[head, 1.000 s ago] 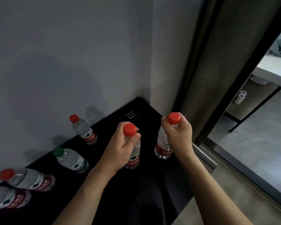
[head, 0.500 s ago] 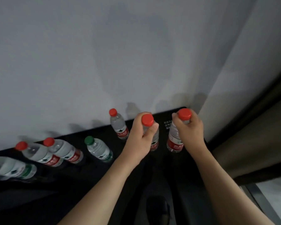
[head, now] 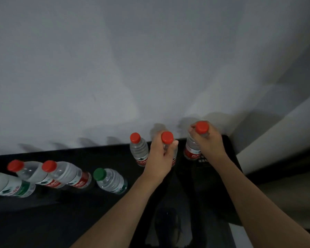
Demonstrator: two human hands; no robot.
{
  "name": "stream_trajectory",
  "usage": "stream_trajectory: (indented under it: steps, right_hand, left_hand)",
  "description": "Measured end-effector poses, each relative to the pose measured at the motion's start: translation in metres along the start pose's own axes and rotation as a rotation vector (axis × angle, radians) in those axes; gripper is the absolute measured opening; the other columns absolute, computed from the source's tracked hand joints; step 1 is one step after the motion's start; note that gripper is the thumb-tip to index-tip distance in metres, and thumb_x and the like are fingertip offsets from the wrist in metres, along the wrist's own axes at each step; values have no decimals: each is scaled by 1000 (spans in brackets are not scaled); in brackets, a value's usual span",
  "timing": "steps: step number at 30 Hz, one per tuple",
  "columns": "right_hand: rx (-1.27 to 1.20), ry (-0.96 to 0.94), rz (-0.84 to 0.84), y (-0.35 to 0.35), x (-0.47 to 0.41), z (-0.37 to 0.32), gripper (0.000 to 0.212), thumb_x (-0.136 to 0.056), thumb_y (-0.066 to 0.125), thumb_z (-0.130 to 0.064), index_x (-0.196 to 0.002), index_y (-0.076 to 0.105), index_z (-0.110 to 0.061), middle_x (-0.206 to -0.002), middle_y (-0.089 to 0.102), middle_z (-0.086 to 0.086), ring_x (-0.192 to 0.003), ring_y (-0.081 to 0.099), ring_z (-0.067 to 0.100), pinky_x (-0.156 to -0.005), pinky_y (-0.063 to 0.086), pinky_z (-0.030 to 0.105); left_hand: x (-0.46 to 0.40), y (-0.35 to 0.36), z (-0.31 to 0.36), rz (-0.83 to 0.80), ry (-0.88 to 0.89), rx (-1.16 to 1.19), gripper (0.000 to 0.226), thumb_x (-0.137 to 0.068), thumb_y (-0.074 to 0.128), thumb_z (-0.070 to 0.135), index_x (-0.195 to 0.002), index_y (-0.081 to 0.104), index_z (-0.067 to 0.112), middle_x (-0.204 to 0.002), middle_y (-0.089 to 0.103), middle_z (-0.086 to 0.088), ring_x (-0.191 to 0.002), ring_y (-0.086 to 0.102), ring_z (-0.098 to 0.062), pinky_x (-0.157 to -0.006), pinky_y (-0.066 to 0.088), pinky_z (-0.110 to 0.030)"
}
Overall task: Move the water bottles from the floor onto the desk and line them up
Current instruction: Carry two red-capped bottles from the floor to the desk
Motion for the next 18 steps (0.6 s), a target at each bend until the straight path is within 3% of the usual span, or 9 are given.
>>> stream_trajectory:
  steps: [4,7,9,11,15,18]
  right_hand:
    - [-21,47,16,-3,-14,26,15,-87,72,-15,-99,66,-19,-87,69,-15,-83,64,-5,-74,50,11]
    - [-67,77,10,-2,-18,45,15,-88,70,-13,-101,65,-19,-91,69,-11,-88,66,5,-80,52,26]
    - [-100,27,5,4,-19,49,16,-88,69,-19,-98,64,-30,-91,70,-14,-85,66,3,-77,52,21]
    - [-83,-27,2,11,-21,50,17,-86,67,-28,-97,64,-40,-94,70,-18,-88,67,0,-76,50,14]
    - [-93,-27,48,13,-28,64,25,-82,67,-39,-102,62,-25,-95,70,-11,-88,68,6,-75,51,17]
    - [-72,-56,36,12,-31,70,22,-85,68,-36,-104,61,-29,-99,70,-13,-94,68,7,-79,51,17]
  left_hand:
    - [-20,15,-21,9,12,6,11,-101,55,25,-109,49,28,-100,58,-5,-96,59,-17,-90,46,-25]
    - [-28,28,-32,10,29,7,21,-101,55,20,-109,47,37,-100,58,11,-94,58,-4,-86,43,-13]
    - [-32,34,-39,-12,45,16,27,-101,54,17,-108,46,42,-98,58,21,-89,57,4,-81,43,-8]
    - [-36,37,-45,-37,44,6,27,-101,54,23,-109,47,48,-99,57,21,-91,58,0,-82,44,-9]
    - [-43,40,-54,-105,19,27,21,-99,55,37,-115,47,47,-104,58,14,-100,60,-9,-85,46,-13]
    - [-45,43,-57,-118,6,16,22,-97,56,41,-116,47,48,-106,58,16,-103,60,-7,-86,45,-10]
Point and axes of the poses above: each hand's wrist, its own x-axis away from the middle knuckle, its own y-axis out of the palm, z = x × y, the point moved 1 cm from there along -x, towards the middle knuckle
